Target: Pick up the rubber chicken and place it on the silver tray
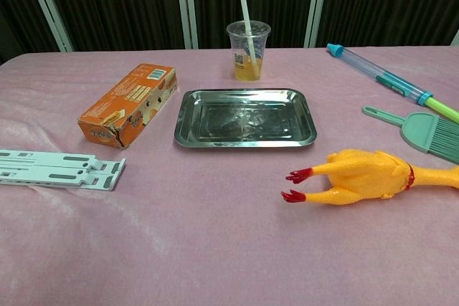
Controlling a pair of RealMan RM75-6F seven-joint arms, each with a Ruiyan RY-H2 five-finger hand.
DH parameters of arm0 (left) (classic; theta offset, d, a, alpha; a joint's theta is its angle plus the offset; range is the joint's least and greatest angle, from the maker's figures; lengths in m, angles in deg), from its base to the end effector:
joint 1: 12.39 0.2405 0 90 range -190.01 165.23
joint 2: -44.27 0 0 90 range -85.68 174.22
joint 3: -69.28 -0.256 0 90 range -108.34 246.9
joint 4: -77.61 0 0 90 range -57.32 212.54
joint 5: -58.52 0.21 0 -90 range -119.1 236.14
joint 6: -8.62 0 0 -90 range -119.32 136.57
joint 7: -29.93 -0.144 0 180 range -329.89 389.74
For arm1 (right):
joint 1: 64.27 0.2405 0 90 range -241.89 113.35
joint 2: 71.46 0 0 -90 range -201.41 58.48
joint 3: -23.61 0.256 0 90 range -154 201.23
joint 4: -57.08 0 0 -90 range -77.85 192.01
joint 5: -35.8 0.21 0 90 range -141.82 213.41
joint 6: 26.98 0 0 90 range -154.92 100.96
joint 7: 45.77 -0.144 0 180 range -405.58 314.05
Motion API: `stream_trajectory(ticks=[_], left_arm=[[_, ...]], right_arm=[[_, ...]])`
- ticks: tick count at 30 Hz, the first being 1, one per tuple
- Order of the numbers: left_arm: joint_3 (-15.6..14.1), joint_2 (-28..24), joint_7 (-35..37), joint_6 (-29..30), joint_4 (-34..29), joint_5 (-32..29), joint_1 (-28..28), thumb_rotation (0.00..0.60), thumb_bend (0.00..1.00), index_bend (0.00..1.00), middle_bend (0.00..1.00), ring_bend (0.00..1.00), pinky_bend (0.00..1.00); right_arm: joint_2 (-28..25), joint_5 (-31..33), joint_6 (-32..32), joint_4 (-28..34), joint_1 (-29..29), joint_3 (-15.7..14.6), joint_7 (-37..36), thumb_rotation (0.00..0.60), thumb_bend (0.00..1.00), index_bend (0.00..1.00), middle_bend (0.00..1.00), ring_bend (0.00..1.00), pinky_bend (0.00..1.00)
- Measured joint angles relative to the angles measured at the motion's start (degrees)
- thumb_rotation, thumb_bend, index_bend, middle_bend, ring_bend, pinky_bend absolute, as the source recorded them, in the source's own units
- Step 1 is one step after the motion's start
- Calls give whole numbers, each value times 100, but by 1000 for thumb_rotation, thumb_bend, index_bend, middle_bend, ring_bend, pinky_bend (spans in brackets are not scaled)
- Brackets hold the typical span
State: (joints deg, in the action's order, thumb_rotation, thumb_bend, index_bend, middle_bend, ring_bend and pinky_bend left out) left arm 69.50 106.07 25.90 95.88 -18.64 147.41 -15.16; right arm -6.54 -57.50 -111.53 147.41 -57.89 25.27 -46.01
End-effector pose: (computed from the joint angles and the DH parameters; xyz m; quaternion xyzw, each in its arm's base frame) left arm -0.3017 0.1594 0.1618 -0.6124 -0.3767 -0.3726 0.5868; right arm -0.2976 -0.1837 0.1463 0.6453 -0.3544 0.4032 0.5435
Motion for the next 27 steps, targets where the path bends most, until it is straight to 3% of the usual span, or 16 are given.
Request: stream_trajectory(ticks=[14,21,27], left_arm=[[-2,-96,-66,-37,-138,-36,-1,600,0,89,50,0,0],[4,-126,-95,-120,-177,-94,-28,600,0,89,50,0,0],[6,-137,-92,-175,-192,-114,-54,600,0,89,49,0,0]], right_arm=[[6,-90,1424,140,873,-6,30,590,200,54,117,106,153],[420,163,2291,-223,1365,-35,-25,588,200,92,120,134,153],[719,298,2568,-593,1561,-36,-140,590,203,138,149,166,153]])
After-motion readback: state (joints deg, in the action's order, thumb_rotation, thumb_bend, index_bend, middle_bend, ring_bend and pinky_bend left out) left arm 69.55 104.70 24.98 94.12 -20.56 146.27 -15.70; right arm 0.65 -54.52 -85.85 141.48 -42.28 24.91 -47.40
